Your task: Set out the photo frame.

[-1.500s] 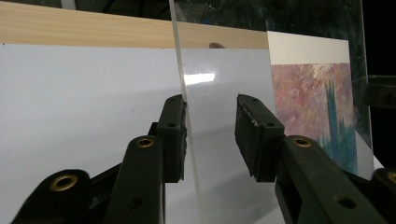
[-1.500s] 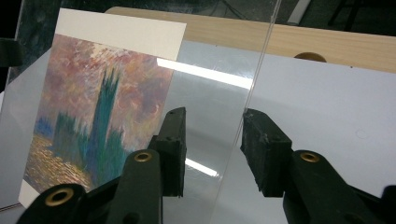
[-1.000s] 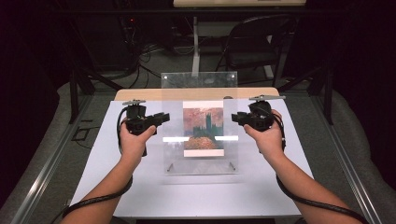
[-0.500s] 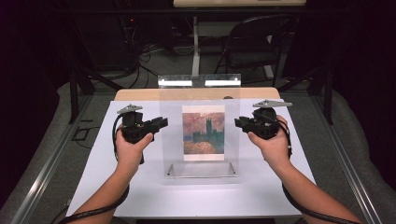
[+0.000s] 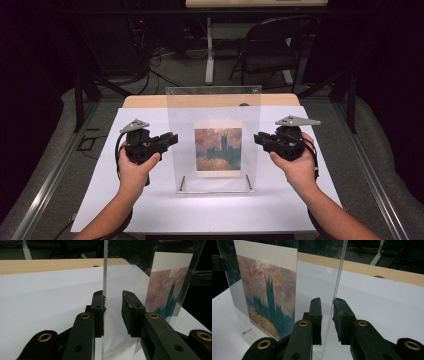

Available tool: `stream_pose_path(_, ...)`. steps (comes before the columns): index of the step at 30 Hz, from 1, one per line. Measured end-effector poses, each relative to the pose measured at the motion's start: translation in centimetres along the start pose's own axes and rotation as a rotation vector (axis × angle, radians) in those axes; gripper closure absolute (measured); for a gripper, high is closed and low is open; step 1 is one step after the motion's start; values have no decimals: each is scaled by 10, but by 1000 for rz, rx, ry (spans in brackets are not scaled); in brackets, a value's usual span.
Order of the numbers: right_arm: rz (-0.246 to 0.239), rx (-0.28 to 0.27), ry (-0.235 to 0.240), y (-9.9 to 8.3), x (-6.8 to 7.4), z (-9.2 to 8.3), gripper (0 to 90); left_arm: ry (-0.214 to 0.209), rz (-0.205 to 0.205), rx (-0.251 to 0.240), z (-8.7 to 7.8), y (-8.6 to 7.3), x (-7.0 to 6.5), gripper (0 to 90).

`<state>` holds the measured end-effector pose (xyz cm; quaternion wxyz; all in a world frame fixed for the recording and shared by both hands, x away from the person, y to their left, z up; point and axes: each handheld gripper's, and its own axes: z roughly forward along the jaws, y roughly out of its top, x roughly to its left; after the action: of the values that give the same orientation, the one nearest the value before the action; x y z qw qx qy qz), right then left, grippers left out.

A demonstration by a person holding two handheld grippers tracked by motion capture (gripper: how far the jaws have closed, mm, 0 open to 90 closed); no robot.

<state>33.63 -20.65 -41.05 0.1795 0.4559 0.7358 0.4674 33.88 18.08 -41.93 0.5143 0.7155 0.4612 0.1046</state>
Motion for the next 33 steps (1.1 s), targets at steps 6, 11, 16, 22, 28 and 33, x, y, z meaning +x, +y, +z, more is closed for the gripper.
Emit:
stream_pose_path(6, -23, -13, 3, -7, 7, -9, 771, -18, 25, -11, -8, -7, -5, 714)
stream_pose_path(11, -29, -28, 11, -13, 10, -15, 763, -24, 35, -16, -12, -12, -8, 706)
stream_pose_path(16, -16, -40, 26, -18, 12, -18, 758, -31, 38, -24, -16, -17, -11, 697)
stream_pose_path(22, -16, -44, 54, -23, 13, -24, 752, -38, 50, -27, -21, -22, -15, 686)
stream_pose_path(28, -10, -50, 80, -28, 12, -29, 746, -61, 35, -26, -25, -26, -16, 675)
stream_pose_path(33, -17, -48, 93, -30, 13, -31, 744, -74, 31, -31, -29, -29, -16, 672)
